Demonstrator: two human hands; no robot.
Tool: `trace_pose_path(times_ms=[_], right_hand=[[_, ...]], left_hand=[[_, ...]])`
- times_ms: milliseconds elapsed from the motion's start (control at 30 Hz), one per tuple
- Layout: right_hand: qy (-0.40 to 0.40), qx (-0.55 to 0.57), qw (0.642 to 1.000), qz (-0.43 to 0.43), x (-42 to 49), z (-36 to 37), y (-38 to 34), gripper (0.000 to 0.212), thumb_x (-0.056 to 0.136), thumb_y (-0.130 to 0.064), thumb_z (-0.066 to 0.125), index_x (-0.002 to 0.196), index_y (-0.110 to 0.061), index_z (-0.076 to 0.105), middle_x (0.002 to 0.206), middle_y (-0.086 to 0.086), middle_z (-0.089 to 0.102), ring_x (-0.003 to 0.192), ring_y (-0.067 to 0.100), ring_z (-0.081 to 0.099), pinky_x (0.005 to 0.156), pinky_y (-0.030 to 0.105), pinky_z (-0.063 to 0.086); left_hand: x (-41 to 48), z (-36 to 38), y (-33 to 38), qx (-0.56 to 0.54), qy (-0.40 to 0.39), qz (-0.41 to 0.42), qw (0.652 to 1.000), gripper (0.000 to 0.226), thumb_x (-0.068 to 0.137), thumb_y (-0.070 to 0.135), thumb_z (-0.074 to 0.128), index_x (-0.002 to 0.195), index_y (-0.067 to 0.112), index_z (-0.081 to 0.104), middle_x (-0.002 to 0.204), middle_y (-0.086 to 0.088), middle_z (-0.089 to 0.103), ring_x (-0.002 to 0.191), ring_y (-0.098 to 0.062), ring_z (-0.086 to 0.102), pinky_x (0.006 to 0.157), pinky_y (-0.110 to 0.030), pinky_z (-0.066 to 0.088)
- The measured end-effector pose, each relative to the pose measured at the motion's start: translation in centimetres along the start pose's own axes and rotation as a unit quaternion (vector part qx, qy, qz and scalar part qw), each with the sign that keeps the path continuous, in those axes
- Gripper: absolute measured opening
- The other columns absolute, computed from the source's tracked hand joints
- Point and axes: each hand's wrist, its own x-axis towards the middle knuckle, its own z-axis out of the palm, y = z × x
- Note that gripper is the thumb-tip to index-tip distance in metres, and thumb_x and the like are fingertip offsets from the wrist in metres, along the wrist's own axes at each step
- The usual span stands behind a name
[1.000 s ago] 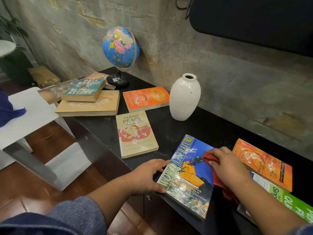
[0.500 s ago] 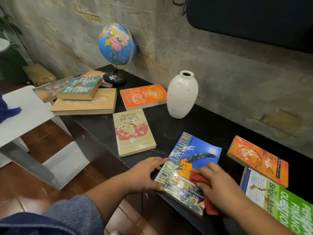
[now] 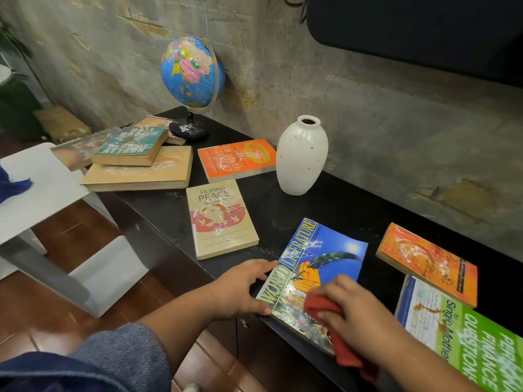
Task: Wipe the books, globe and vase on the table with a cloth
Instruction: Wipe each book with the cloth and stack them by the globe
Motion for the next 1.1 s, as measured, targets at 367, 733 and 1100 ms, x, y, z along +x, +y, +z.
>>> trace_pose_path(times_ms=[367, 733, 1100], right_hand=[[0.012, -0.002, 1.0, -0.011, 1.9, 1.1, -1.8, 0.037, 0.09, -0.037, 0.06, 0.126, -0.041, 0.053, 0.113, -0.014, 0.044, 0.11, 0.009, 0.052, 0.09, 0.024, 0.044], [0.001, -0.006, 1.0, -0.014, 3.5, 0.9, -2.4, 0.035, 0.09, -0.037, 0.06, 0.124, -0.04, 0.055, 0.113, -0.014, 0.044, 0.111, 0.01, 0.052, 0.092, 0.029, 0.045], [0.017, -0.006, 1.0, -0.016, 5.4, 1.1, -2.6, 0.033, 0.09, -0.036, 0.06, 0.123, -0.038, 0.056, 0.11, -0.013, 0.044, 0.109, 0.013, 0.053, 0.09, 0.029, 0.045]], left_hand=[[-0.1, 0.3, 0.0, -0.016, 0.009, 0.0, 1.0, 0.098, 0.062, 0.036, 0.078, 0.147, 0.029, 0.031, 0.14, 0.006, 0.038, 0.119, -0.006, 0.049, 0.11, -0.033, 0.037], [-0.3, -0.2, 0.4, -0.06, 0.001, -0.007, 0.998, 0.09, 0.065, 0.026, 0.082, 0.142, 0.028, 0.036, 0.133, 0.006, 0.041, 0.117, -0.005, 0.047, 0.105, -0.018, 0.035], [-0.5, -0.2, 0.7, -0.098, 0.018, -0.004, 0.995, 0.074, 0.06, 0.025, 0.077, 0.12, 0.051, 0.043, 0.124, 0.006, 0.051, 0.117, -0.007, 0.052, 0.108, -0.026, 0.037]])
